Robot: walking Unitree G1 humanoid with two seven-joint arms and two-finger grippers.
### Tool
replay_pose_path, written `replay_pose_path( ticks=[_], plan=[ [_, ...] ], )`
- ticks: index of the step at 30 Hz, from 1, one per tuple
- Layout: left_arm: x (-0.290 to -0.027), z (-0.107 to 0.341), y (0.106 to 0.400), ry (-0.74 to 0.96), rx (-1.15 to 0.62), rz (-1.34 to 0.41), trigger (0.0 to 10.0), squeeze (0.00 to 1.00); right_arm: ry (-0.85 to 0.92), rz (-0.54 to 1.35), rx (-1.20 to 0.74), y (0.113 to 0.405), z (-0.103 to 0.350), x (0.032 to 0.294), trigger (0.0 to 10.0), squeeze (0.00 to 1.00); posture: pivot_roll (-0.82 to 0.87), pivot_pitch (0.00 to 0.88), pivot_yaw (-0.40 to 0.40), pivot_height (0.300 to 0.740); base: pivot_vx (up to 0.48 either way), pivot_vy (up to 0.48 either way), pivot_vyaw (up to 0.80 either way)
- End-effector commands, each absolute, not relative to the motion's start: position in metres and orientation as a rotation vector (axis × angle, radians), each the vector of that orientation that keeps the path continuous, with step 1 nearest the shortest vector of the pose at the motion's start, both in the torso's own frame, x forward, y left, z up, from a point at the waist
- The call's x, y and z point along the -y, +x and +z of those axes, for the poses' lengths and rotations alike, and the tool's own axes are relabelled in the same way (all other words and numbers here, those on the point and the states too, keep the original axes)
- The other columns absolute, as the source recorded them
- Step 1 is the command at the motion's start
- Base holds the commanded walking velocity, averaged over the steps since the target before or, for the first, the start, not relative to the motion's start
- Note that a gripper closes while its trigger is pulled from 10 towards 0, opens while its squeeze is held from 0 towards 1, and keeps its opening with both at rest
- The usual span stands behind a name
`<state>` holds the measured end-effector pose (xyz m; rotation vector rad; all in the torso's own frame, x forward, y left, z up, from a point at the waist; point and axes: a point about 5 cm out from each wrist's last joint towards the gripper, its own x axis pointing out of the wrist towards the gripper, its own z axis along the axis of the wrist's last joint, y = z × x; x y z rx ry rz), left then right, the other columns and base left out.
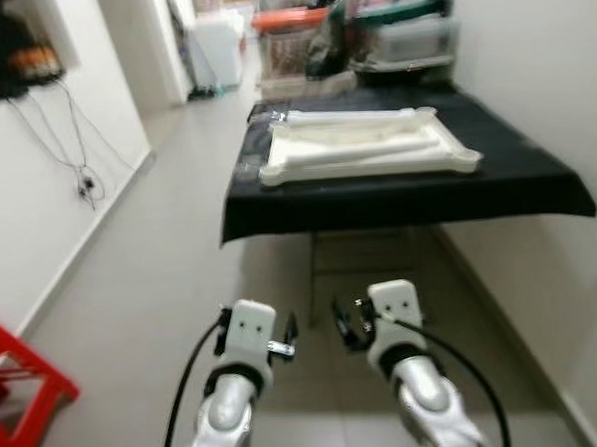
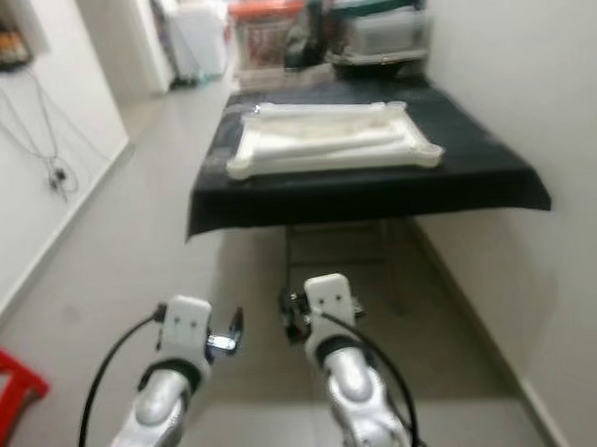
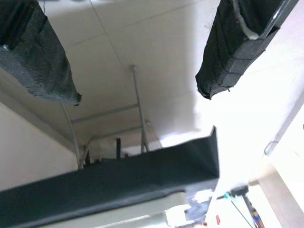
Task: Building children table
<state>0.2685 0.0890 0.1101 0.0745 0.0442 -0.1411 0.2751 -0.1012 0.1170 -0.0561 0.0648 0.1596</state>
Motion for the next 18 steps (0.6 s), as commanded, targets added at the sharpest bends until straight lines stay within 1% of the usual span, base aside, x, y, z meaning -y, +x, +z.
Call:
replay_pose_path(
  ticks=[1, 4, 11, 18],
  plan=[
    [-0.0847, 0.1109, 0.2679, 0.046, -0.046, -0.135, 10.0, 0.00, -0.056, 0.171, -0.069, 0.2746, 0.1173, 0.0984, 10.0, 0.00, 0.00, 0.000, 0.008, 0.740, 0.000, 0.000, 0.00],
    [-0.0842, 0.1113, 0.2676, 0.049, -0.047, -0.144, 10.0, 0.00, -0.054, 0.171, -0.068, 0.2743, 0.1178, 0.0976, 10.0, 0.00, 0.01, 0.000, 0.018, 0.740, 0.000, 0.000, 0.00],
    [-0.0838, 0.1118, 0.2673, 0.044, -0.047, -0.157, 10.0, 0.00, -0.051, 0.170, -0.066, 0.2739, 0.1183, 0.0966, 10.0, 0.00, 0.02, 0.000, 0.012, 0.740, 0.000, 0.000, 0.00],
    [-0.0833, 0.1120, 0.2670, 0.047, -0.043, -0.165, 10.0, 0.00, -0.052, 0.172, -0.066, 0.2738, 0.1185, 0.0963, 10.0, 0.00, 0.02, 0.000, 0.014, 0.740, 0.288, 0.000, 0.00]
  ],
)
